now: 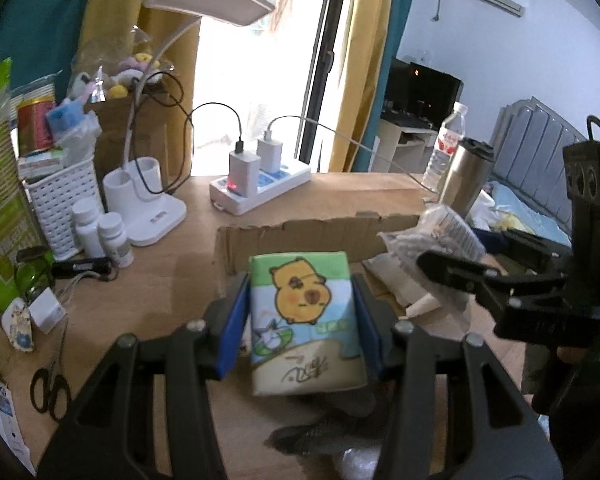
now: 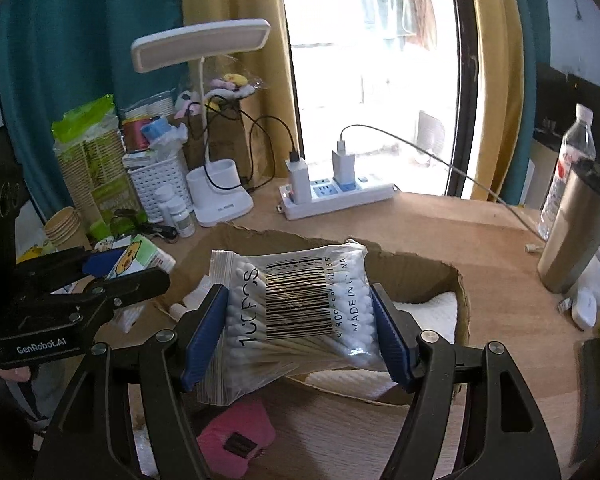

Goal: Organize soft objects
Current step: 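Carry the tissue pack and cotton swab bag over the box and lower them, then open both tools to release the tissue pack and swab bag in the box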

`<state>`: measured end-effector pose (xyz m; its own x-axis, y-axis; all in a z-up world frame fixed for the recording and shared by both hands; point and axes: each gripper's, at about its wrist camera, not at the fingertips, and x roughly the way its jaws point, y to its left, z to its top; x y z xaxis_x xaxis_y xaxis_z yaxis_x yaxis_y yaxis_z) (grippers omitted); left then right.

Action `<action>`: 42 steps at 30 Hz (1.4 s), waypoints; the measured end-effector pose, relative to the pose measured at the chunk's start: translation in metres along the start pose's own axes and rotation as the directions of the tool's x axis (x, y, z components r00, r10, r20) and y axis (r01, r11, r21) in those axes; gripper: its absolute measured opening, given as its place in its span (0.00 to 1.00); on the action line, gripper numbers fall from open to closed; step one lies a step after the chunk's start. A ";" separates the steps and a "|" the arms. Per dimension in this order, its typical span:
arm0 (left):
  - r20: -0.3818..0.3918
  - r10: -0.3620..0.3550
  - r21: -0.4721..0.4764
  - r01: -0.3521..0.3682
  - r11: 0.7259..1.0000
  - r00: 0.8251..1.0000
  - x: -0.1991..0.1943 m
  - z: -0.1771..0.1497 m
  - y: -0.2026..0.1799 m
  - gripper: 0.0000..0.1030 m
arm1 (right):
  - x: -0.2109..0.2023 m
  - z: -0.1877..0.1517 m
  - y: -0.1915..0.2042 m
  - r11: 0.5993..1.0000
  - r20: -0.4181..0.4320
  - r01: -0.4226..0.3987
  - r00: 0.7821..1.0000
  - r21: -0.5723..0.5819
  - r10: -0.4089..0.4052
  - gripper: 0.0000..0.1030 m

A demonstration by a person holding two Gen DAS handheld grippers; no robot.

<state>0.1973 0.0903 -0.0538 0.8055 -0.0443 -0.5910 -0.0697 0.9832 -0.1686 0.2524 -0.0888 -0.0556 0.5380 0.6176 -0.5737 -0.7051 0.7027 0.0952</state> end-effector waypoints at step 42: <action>-0.083 0.008 -0.027 -0.010 1.000 0.997 0.030 0.004 0.000 0.52 | 0.038 -0.022 -0.024 0.996 -0.099 -0.006 0.995 0.084 0.015 0.78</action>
<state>0.2239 0.0896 -0.0688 0.7535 -0.0510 -0.6554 -0.0935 0.9786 -0.1835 0.2797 -0.0903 -0.0973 0.4794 0.5898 -0.6498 -0.6673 0.7259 0.1665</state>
